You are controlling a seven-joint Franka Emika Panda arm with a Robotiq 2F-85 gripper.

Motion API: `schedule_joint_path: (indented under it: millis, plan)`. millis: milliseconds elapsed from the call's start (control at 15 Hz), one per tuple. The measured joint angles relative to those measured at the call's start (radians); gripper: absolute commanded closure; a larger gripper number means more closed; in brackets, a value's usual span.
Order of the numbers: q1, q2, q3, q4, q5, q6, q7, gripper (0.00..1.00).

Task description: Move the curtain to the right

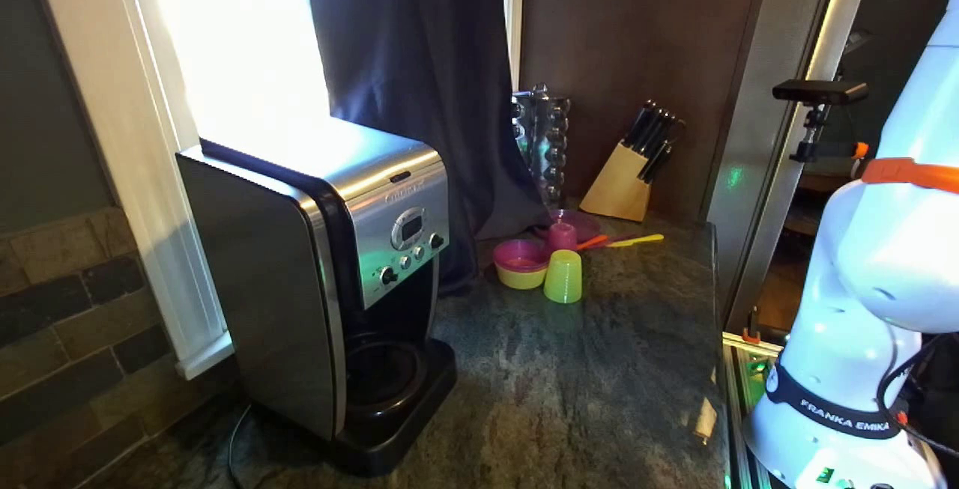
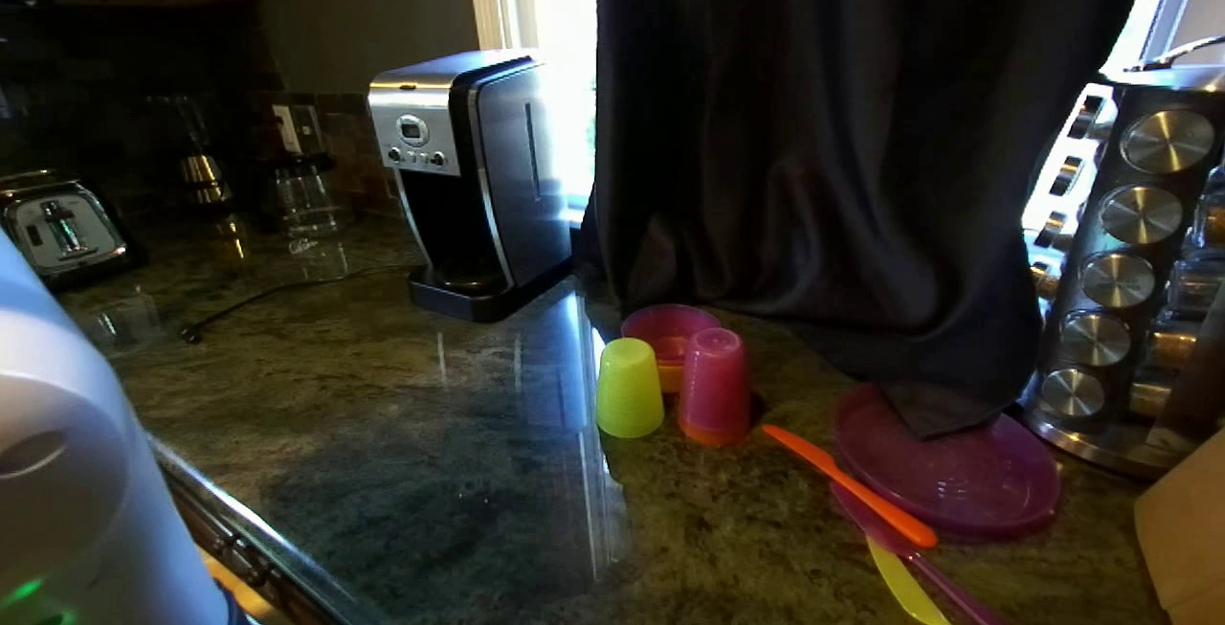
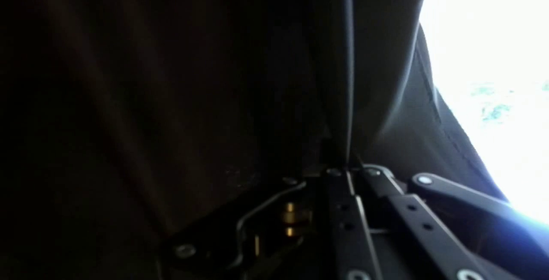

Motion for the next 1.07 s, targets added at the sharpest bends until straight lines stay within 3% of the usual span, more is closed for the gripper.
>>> schedule_joint_path:
  millis: [533, 800, 1067]
  plan:
    - [-0.07, -0.08, -0.13, -0.011, 0.063, -0.069, 0.038, 1.0]
    - [-0.121, -0.104, -0.158, -0.031, 0.043, -0.099, 0.077, 0.98]
    - [-0.129, -0.105, -0.16, -0.035, 0.039, -0.099, 0.082, 0.98]
